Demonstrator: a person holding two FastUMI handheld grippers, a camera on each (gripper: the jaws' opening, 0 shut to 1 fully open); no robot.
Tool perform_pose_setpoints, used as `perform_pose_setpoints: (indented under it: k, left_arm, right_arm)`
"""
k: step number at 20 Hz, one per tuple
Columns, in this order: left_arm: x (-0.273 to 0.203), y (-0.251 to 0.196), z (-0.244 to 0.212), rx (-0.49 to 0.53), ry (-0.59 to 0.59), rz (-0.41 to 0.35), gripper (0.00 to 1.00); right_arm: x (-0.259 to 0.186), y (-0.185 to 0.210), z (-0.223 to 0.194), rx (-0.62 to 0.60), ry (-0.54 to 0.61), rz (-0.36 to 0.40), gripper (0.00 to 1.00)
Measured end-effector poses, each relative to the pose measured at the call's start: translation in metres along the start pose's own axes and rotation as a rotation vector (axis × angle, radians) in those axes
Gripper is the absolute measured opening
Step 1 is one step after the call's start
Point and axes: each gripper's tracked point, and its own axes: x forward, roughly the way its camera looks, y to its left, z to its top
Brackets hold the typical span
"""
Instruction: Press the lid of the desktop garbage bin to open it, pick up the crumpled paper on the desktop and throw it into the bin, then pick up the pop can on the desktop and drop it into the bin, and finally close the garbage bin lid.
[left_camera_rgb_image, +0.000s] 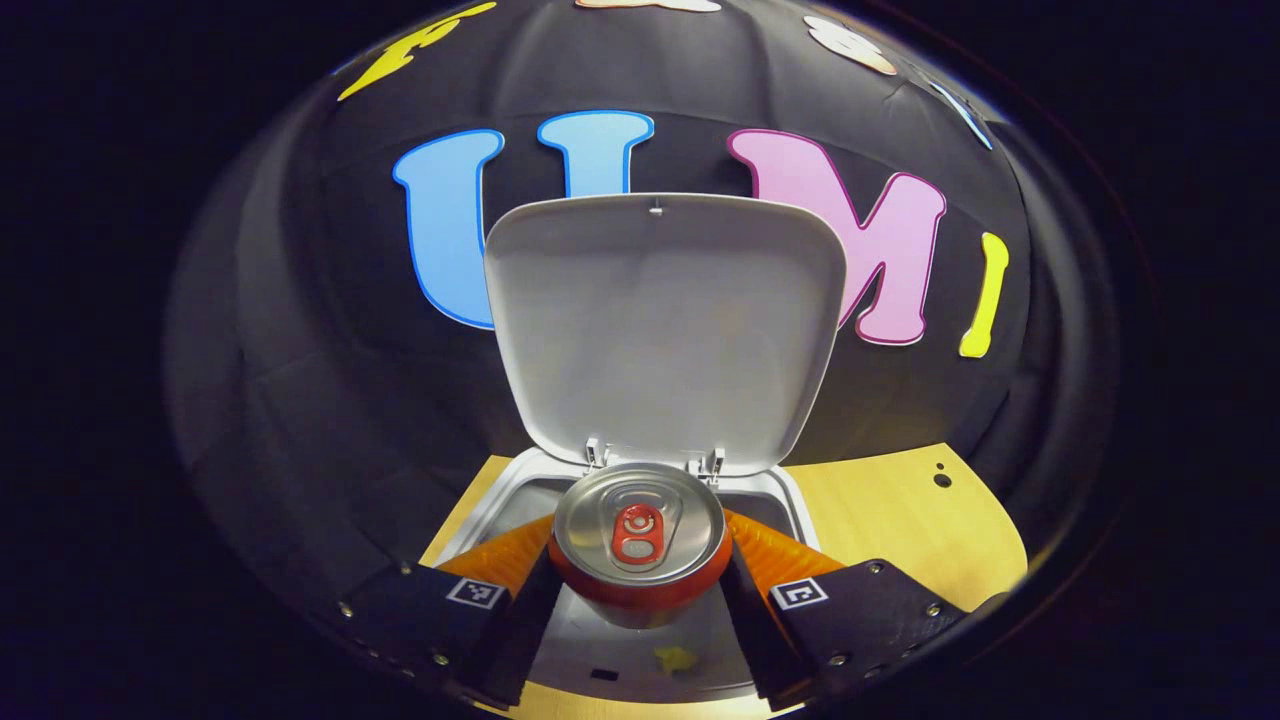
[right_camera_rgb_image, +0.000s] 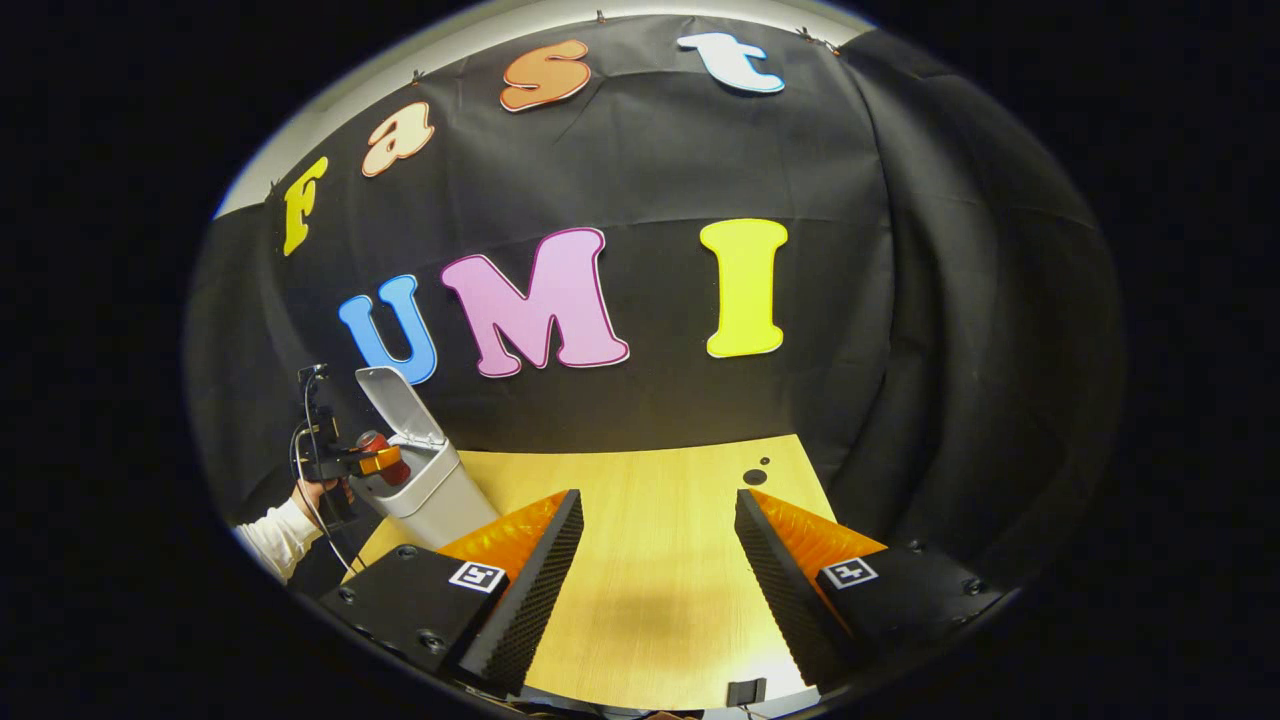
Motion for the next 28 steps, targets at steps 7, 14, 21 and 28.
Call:
perform_pose_setpoints:
  k: [7, 14, 21, 28]
  left_arm:
    - [-0.002, 0.006, 0.004, 0.014, -0.016, 0.026, 0.84]
    - [-0.023, -0.003, 0.034, 0.078, -0.110, 0.002, 0.85]
    - [-0.069, -0.033, 0.131, 0.226, -0.356, -0.051, 0.84]
    - [-0.072, -0.031, 0.202, 0.061, -0.443, -0.104, 0.84]
  right_arm:
    - [-0.002, -0.003, -0.007, 0.013, 0.017, 0.004, 0.98]
    - [0.001, 0.001, -0.011, 0.019, 0.027, 0.019, 0.98]
    - [0.005, 0.000, -0.012, 0.038, 0.025, 0.025, 0.98]
    - [0.004, -0.002, -0.013, 0.047, 0.023, 0.026, 0.98]
